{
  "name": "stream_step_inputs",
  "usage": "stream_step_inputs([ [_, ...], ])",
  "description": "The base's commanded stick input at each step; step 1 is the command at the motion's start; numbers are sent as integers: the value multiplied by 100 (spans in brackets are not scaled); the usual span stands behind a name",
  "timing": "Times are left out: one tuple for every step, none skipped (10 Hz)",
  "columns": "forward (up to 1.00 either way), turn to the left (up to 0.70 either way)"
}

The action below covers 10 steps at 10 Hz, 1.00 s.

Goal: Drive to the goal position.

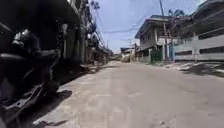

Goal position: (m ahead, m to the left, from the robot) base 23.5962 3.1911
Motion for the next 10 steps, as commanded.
stream_step_inputs([
  [100, -33],
  [100, -35],
  [100, -1],
  [100, 0],
  [100, 0],
  [100, 0],
  [100, 0],
  [100, 0],
  [100, 0],
  [100, 0],
])
